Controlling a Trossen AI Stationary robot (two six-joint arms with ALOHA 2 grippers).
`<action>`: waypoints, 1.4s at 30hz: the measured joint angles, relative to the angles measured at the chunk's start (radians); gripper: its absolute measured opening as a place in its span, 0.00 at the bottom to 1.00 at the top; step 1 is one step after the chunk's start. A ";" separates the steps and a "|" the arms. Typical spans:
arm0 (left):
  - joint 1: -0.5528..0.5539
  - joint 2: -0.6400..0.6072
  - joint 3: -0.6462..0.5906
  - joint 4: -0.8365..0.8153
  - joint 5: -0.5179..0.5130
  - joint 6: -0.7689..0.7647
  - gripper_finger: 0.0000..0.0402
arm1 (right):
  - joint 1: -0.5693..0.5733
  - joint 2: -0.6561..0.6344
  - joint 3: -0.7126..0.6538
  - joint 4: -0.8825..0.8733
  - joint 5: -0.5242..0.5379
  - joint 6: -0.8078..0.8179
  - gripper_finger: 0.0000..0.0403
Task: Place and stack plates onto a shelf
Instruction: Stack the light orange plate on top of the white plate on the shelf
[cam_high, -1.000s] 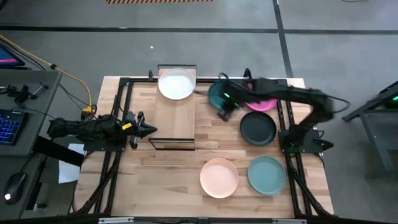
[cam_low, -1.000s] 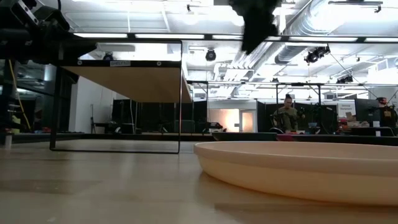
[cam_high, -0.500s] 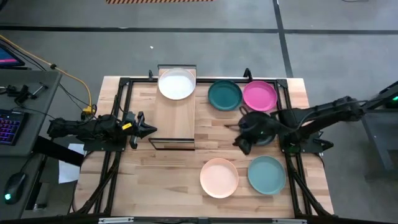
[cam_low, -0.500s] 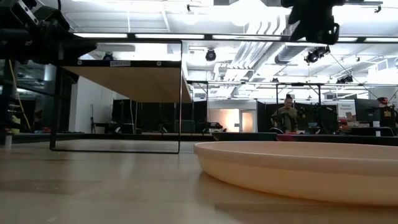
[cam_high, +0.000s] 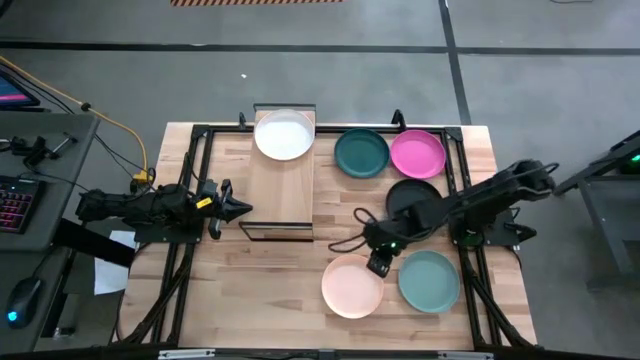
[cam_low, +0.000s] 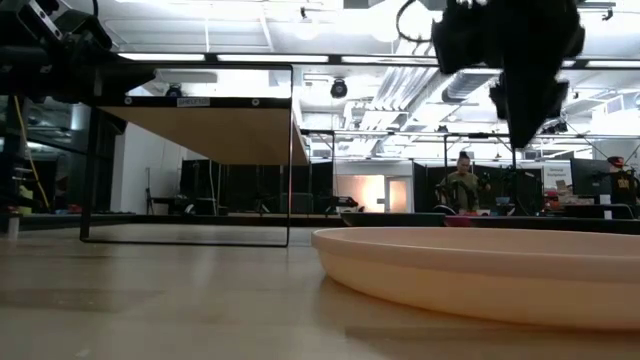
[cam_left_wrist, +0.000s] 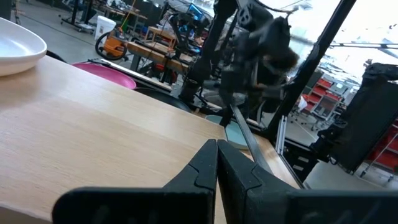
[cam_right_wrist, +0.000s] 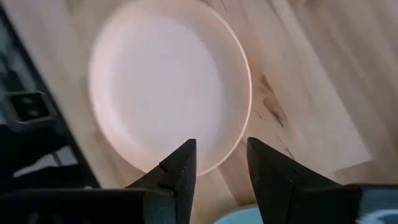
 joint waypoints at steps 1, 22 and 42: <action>0.000 0.000 0.000 0.000 0.000 0.000 0.00 | 0.001 0.022 0.000 0.001 -0.003 0.000 0.31; 0.000 0.000 0.000 0.000 0.000 0.000 0.00 | 0.027 0.278 0.000 0.061 -0.018 0.026 0.27; 0.000 0.000 0.000 0.000 0.000 0.000 0.00 | -0.073 -0.201 0.001 -0.212 0.071 -0.116 0.00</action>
